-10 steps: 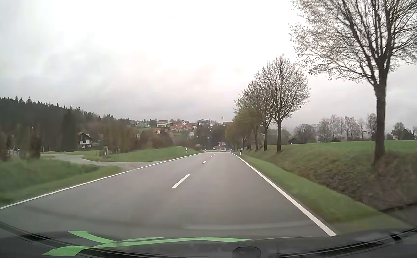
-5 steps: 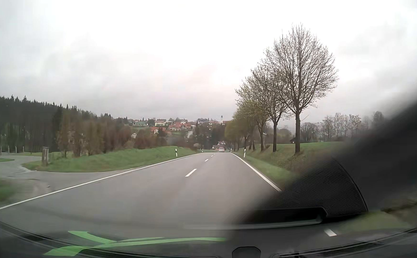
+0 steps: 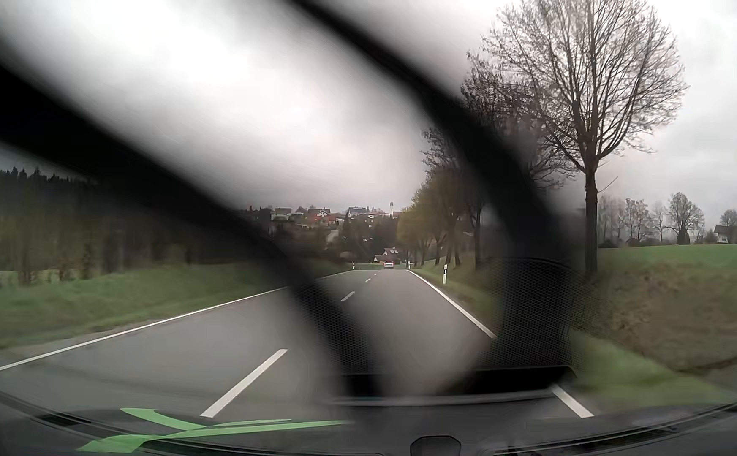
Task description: Follow the waypoints while adhering to traffic rules and regulations
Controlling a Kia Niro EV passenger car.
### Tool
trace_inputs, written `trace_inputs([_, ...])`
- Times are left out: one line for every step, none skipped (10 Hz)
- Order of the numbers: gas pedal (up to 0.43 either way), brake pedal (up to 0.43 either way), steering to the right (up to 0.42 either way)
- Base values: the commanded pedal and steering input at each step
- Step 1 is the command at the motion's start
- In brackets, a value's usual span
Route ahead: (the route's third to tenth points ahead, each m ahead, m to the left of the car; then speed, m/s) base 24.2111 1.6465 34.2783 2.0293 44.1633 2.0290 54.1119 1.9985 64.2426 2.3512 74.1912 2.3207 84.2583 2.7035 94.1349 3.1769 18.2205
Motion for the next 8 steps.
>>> trace_inputs([0.000, 0.000, 0.002])
trace_inputs([0.000, 0.000, 0.003])
trace_inputs([0.000, 0.000, 0.002])
trace_inputs([0.000, 0.000, 0.002])
trace_inputs([0.000, 0.000, 0.002])
trace_inputs([0.000, 0.000, 0.002])
trace_inputs([0.000, 0.000, 0.001])
trace_inputs([0.000, 0.000, 0.000])
